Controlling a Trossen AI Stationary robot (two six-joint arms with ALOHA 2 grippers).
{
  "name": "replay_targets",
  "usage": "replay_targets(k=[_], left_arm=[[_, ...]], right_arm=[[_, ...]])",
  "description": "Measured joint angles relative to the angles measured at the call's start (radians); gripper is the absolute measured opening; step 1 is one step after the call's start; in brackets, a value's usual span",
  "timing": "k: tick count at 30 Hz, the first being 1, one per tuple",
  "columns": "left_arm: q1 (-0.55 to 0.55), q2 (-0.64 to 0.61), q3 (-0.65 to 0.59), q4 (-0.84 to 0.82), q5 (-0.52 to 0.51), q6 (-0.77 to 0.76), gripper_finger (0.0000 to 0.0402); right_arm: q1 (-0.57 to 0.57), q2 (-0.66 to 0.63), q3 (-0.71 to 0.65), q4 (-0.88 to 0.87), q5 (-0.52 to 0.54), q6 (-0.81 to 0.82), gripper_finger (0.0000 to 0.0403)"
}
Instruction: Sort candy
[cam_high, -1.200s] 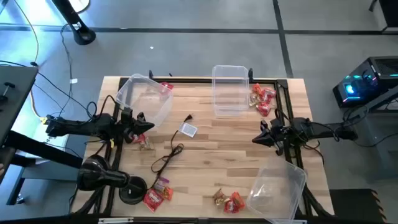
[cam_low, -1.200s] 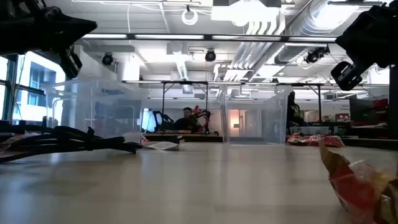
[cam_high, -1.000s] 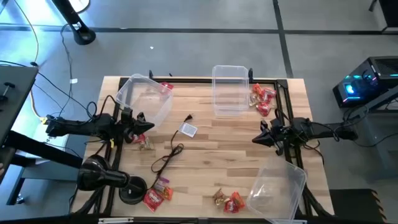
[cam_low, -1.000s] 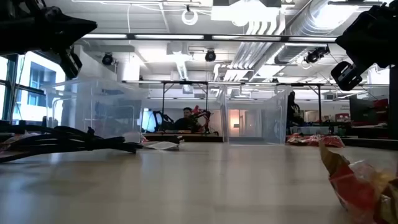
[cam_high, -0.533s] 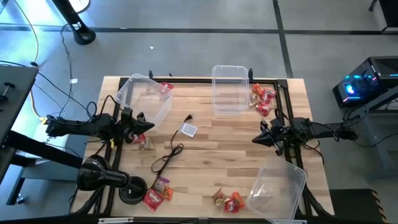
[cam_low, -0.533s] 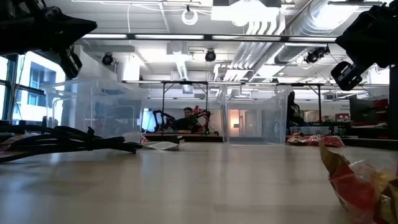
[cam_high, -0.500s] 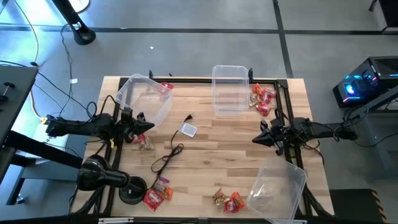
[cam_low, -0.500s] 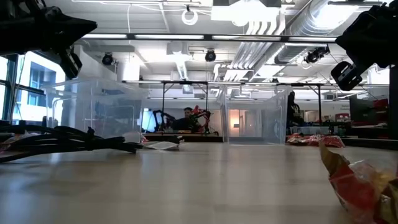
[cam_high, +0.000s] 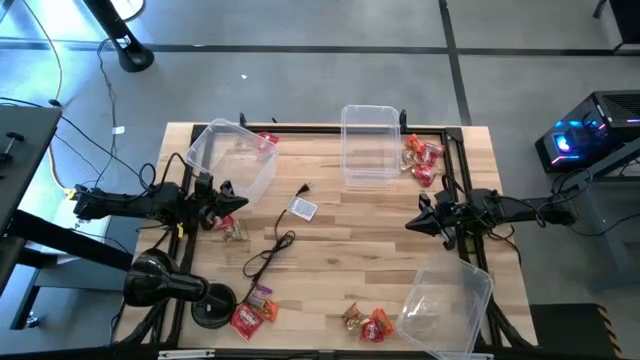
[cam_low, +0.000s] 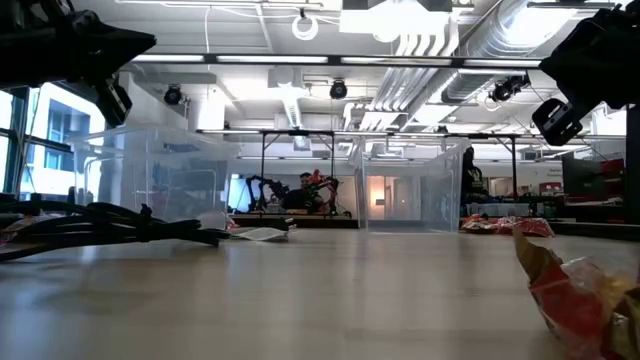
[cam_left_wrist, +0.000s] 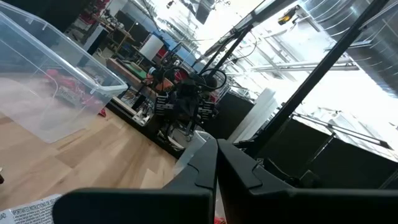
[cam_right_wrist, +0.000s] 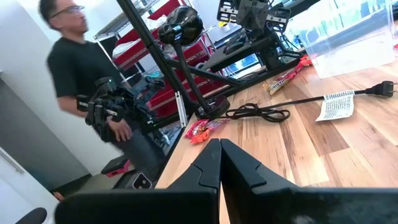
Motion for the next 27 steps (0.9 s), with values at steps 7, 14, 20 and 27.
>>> replay_targets(k=[7,14,20,27], left_arm=[[0.0,0.0,0.0,0.0,0.0,0.0,0.0],[0.0,0.0,0.0,0.0,0.0,0.0,0.0],[0.0,0.0,0.0,0.0,0.0,0.0,0.0],[0.002,0.012,0.0,0.174,-0.458,-0.012,0.0]], right_arm=[[0.0,0.0,0.0,0.0,0.0,0.0,0.0],[0.0,0.0,0.0,0.0,0.0,0.0,0.0],[0.0,0.0,0.0,0.0,0.0,0.0,0.0],[0.0,0.0,0.0,0.0,0.0,0.0,0.0]])
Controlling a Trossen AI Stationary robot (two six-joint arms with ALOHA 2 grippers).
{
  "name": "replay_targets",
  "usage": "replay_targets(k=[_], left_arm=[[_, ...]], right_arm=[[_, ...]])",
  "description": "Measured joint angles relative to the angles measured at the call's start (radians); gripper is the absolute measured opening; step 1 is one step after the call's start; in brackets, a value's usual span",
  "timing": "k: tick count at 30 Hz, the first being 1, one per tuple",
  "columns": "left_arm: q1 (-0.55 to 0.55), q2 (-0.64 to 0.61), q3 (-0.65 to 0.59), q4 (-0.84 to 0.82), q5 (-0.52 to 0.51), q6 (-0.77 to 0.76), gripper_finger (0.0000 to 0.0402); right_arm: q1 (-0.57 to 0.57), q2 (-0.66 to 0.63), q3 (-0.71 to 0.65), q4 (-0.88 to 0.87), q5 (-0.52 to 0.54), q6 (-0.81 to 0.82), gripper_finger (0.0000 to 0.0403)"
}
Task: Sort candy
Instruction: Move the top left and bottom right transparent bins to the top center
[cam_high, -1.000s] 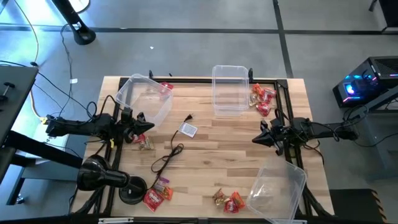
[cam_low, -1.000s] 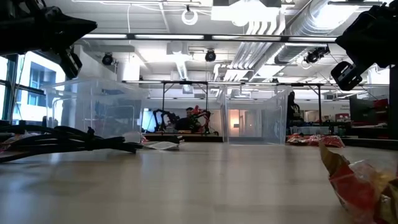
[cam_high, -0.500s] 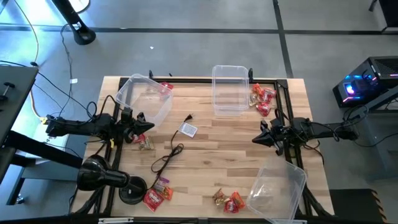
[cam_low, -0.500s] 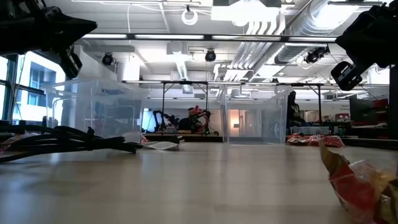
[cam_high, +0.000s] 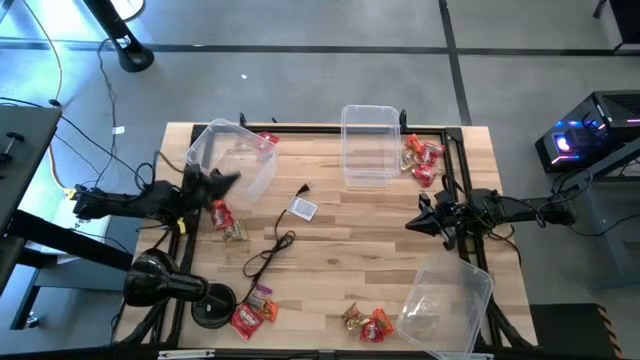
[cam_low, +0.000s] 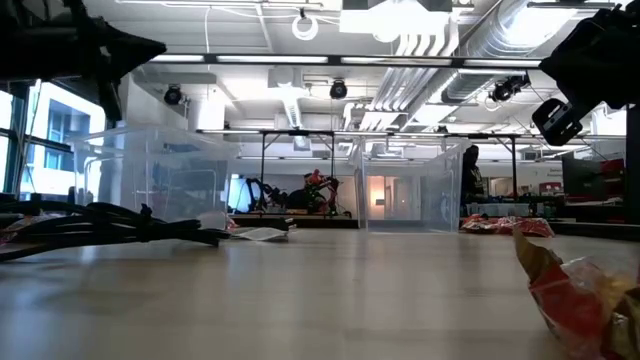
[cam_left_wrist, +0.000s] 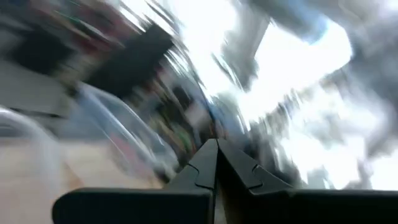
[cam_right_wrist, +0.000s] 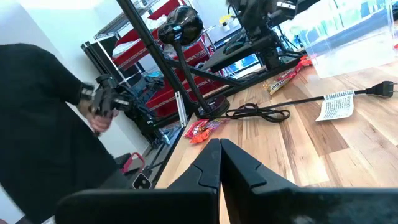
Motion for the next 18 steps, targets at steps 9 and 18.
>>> replay_targets(k=[9,18], left_arm=[[0.028,0.227,0.183,0.048,-0.028,-0.073,0.0],[0.077,0.624,0.551,0.041,0.01,0.408,0.0]], right_arm=[[0.0,0.0,0.0,0.0,0.0,0.0,0.0],[-0.012,0.0,0.0,0.026,0.184,-0.305,0.0]])
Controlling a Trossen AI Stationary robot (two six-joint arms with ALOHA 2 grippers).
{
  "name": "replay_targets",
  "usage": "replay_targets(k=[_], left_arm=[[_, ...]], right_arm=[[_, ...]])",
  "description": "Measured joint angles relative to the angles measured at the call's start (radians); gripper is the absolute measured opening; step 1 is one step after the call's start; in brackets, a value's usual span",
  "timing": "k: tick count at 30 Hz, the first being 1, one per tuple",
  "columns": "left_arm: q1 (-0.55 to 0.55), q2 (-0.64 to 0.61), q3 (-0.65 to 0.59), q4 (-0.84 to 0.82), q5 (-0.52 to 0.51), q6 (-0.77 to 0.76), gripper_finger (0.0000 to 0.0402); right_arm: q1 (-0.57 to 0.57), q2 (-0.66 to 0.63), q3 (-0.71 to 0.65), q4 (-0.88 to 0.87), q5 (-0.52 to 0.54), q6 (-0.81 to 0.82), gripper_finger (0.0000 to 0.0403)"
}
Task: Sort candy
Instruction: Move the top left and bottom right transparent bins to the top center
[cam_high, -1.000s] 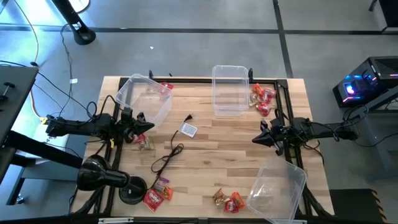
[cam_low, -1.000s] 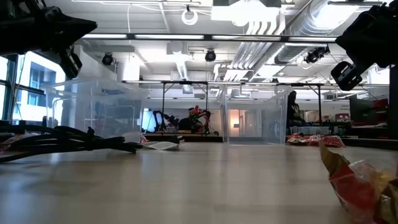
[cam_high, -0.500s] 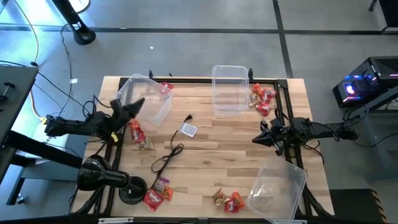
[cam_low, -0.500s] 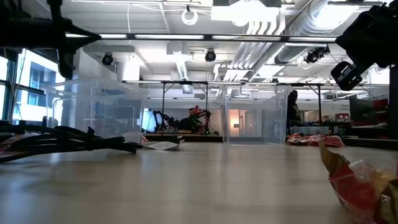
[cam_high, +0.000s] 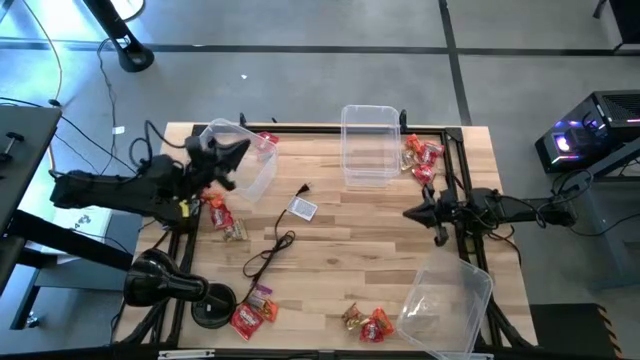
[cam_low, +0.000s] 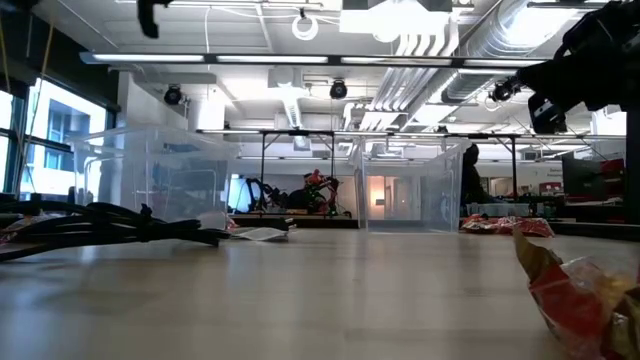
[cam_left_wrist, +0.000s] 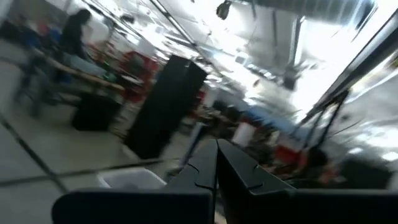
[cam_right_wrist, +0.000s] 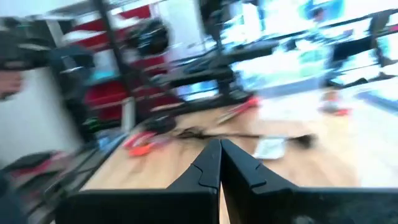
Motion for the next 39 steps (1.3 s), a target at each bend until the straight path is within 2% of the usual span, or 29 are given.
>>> replay_targets(k=[5,7,10,16,17,20,23,26,30,33,36,39], left_arm=[[0.066,0.164,0.144,-0.017,0.036,0.009,0.0],[0.095,0.221,0.209,-0.058,0.098,-0.025,0.0],[0.124,0.291,0.331,-0.183,0.186,-0.037,0.0],[0.142,0.363,0.596,-0.612,0.185,0.14,0.0001],[0.149,0.364,0.635,-0.68,0.178,0.163,0.0004],[0.165,0.356,0.725,-0.878,0.133,0.202,0.0016],[0.178,0.337,0.769,-1.047,0.098,0.2,0.0034],[0.192,0.306,0.762,-1.162,0.093,0.185,0.0051],[0.211,0.284,0.706,-1.242,0.116,0.161,0.0067],[0.216,0.282,0.655,-1.258,0.142,0.16,0.0075],[0.226,0.283,0.619,-1.267,0.156,0.154,0.0078],[0.243,0.284,0.574,-1.28,0.169,0.147,0.0074]], right_arm=[[0.001,0.0,0.0,0.022,0.066,0.05,0.0],[0.001,0.0,0.0,0.05,0.135,0.056,0.0],[0.001,0.0,0.0,0.18,0.224,0.178,0.0],[-0.001,0.009,0.0,0.474,0.596,0.482,0.0],[0.0,0.019,0.0,0.495,0.603,0.496,0.0],[0.001,0.092,0.011,0.522,0.512,0.541,0.0],[0.001,0.23,0.074,0.522,0.479,0.575,0.0],[0.001,0.406,0.188,0.523,0.471,0.515,0.0],[0.001,0.658,0.377,0.5,0.437,0.386,0.0],[-0.004,0.813,0.514,0.412,0.455,0.29,0.0],[-0.03,0.921,0.651,0.308,0.481,0.286,0.0],[-0.067,0.998,0.783,0.164,0.455,0.312,0.0]])
